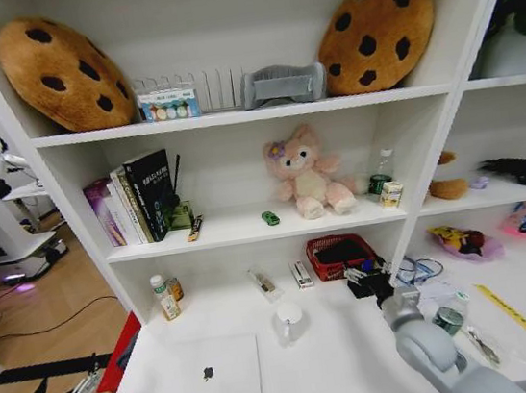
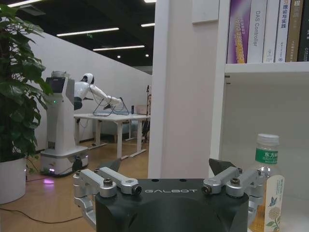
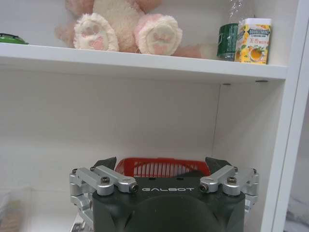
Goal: Organize the objects on the table.
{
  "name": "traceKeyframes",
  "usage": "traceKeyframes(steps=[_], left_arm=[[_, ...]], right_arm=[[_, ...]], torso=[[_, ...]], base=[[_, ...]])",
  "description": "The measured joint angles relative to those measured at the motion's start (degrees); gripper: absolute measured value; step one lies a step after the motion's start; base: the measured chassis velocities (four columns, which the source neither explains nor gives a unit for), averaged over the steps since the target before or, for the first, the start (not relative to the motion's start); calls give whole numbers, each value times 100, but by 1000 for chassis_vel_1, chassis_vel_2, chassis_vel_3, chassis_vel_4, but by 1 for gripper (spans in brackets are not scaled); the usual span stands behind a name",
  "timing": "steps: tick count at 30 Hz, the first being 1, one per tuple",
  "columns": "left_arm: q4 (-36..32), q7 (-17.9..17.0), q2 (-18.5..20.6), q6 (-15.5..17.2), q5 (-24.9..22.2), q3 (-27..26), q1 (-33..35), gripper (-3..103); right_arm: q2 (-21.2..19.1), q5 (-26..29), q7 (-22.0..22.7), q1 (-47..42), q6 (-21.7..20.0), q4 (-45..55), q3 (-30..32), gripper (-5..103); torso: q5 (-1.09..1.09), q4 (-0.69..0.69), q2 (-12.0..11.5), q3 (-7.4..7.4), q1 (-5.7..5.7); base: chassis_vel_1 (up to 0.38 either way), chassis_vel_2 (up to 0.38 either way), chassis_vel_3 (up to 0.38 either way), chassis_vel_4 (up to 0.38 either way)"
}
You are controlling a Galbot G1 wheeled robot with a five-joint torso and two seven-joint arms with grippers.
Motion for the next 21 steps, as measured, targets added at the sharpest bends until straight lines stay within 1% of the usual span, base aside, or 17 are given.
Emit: traceKeyframes(steps=[3,6,9,10,13,14,16,17,18,19,20,21], left_arm=[[0,8,2,-19,-20,-7,15,100],[3,17,-2,-35,-20,-7,23,100],[10,45,-5,-78,-21,-5,64,100],[10,45,-5,-78,-21,-5,64,100],[12,49,-7,-102,-22,-12,82,100],[12,49,-7,-102,-22,-12,82,100],[1,49,-30,-103,-16,-13,81,100],[-10,49,-39,-103,-10,-13,80,100],[-10,49,-39,-103,-10,-13,80,100],[-34,49,-57,-103,4,-13,80,100],[-44,49,-67,-103,5,-19,85,100],[-44,49,-67,-103,5,-19,85,100]], right_arm=[[91,30,4,-480,-84,161,192,100],[122,61,48,-625,-168,147,290,100],[107,121,54,-813,-296,-22,568,100],[107,121,54,-813,-296,-22,568,100],[33,718,50,-831,-658,-148,759,100],[33,718,50,-831,-658,-148,759,100],[-25,1214,73,-760,-1000,-271,810,100],[-44,1368,80,-725,-1104,-318,816,100],[-44,1368,80,-725,-1104,-318,816,100],[-96,1648,89,-644,-1307,-436,825,100],[-131,1737,95,-599,-1435,-526,827,100],[-131,1737,95,-599,-1435,-526,827,100]], torso=[[1,-1,0,0,0],[1,-1,0,0,0],[2,-1,0,1,0],[2,-1,0,1,0],[2,0,0,0,0],[2,0,0,0,0],[1,0,0,1,0],[2,0,0,1,0],[2,0,0,1,0],[2,0,-1,1,0],[2,0,-1,1,0],[2,0,-1,1,0]], base=[[0,0,0,0],[0,0,0,0],[0,0,0,0],[0,0,0,0],[0,0,0,0],[0,0,0,0],[0,0,0,0],[0,0,0,0],[0,0,0,0],[0,0,0,0],[0,0,0,0],[0,0,0,0]])
